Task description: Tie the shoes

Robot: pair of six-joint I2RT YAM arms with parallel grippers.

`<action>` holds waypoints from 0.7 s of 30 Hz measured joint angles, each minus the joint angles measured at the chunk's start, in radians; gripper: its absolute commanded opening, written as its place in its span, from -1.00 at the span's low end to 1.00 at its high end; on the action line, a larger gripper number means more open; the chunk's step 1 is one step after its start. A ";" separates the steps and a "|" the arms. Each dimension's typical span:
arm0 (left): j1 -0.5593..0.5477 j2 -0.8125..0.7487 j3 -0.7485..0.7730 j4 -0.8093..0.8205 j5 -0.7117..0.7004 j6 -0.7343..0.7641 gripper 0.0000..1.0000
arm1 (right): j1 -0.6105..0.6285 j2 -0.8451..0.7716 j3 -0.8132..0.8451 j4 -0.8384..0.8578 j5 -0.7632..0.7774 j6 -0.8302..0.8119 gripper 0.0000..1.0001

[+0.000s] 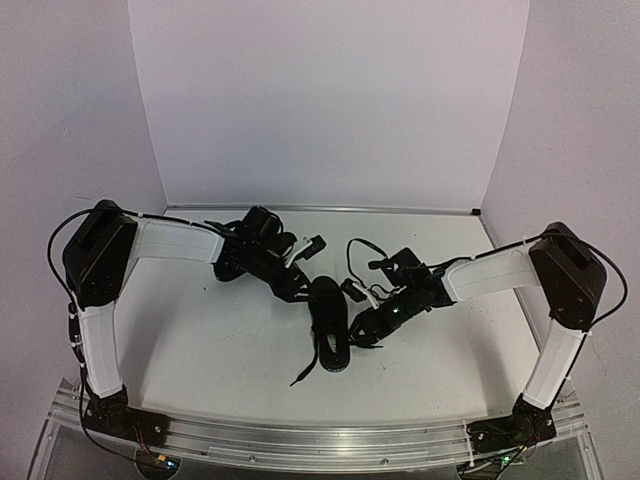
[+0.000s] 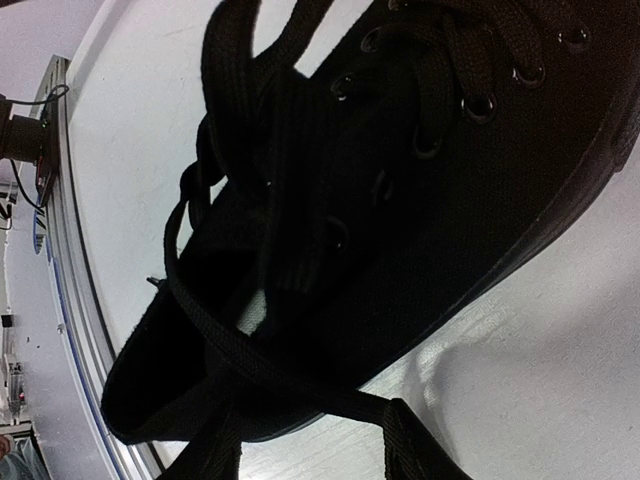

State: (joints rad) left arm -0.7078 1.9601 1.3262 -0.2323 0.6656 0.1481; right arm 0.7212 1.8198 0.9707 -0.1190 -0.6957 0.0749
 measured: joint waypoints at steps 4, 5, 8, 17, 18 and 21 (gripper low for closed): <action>0.000 0.025 0.000 0.008 0.026 0.005 -0.14 | 0.000 0.000 0.000 0.004 -0.013 -0.001 -0.16; 0.000 0.029 0.000 0.008 0.029 0.004 -0.15 | 0.000 0.000 0.000 0.005 -0.013 -0.001 -0.19; 0.000 0.043 0.000 0.016 0.043 0.004 -0.21 | 0.000 0.001 0.000 0.007 -0.013 -0.004 -0.26; 0.000 0.076 0.026 0.033 0.072 -0.003 -0.60 | 0.000 0.019 0.004 0.013 -0.015 0.001 -0.59; 0.000 0.076 0.027 0.033 0.075 0.001 -0.66 | 0.000 0.019 0.004 0.013 -0.014 0.003 -0.64; 0.000 0.076 0.027 0.040 0.091 0.000 -0.79 | 0.000 0.019 0.004 0.013 -0.012 0.007 -0.76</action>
State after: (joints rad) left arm -0.7078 2.0361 1.3537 -0.1926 0.7569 0.1485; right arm 0.7216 1.8393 0.9745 -0.1062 -0.7075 0.0815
